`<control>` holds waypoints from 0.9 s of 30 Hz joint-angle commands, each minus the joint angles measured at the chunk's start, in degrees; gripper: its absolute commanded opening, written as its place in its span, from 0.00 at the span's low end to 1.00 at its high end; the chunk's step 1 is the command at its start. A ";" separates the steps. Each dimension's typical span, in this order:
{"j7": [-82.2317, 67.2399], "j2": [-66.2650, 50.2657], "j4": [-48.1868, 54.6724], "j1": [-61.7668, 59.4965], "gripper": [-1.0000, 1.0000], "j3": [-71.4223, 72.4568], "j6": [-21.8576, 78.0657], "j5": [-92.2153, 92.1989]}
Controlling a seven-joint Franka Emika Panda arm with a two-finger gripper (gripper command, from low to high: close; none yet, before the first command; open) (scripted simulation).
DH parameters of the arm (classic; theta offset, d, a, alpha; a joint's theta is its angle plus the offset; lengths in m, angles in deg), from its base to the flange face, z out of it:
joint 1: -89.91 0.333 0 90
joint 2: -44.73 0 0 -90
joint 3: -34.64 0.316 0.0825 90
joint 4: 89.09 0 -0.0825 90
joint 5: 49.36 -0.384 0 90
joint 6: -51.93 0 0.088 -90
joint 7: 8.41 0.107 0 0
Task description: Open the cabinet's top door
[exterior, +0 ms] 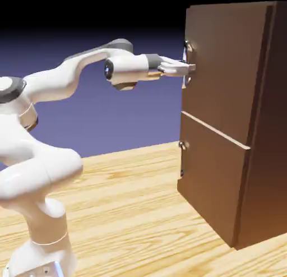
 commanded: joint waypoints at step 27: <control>-22.43 1.74 -34.79 26.50 0.00 -52.17 54.88 26.66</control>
